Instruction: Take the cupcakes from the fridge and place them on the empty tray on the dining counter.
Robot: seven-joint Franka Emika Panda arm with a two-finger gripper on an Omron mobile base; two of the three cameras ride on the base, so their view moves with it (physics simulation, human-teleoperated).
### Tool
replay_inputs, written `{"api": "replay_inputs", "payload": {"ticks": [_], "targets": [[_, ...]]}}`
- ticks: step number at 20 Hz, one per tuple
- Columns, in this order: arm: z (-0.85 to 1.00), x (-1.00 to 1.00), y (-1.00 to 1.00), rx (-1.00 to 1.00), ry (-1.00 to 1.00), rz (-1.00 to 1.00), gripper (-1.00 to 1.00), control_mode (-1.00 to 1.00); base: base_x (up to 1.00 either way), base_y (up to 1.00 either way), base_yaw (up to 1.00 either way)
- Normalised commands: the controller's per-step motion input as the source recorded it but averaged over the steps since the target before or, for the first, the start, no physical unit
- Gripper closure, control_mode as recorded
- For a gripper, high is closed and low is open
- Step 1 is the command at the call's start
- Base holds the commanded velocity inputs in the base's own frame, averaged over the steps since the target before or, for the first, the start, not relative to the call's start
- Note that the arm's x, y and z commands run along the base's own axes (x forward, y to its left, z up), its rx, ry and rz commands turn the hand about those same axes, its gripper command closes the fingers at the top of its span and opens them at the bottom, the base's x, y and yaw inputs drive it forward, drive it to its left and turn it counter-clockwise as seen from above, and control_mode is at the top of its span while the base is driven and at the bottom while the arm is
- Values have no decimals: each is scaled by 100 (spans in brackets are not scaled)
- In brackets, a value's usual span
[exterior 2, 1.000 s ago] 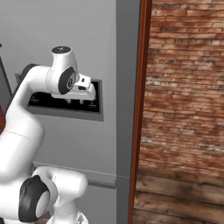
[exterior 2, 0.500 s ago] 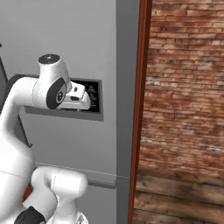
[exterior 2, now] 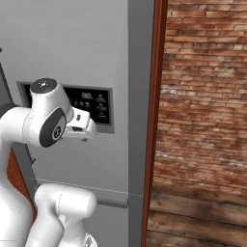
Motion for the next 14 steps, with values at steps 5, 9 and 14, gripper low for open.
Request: {"api": "replay_inputs", "payload": {"ticks": [5,9,14], "targets": [[0,-9,-2,0,0,0,-100,100,-41,-2,0],[0,0,0,0,0,0,-100,100,-70,0,0],[0,0,0,0,0,0,-100,100,-63,16,0]]}}
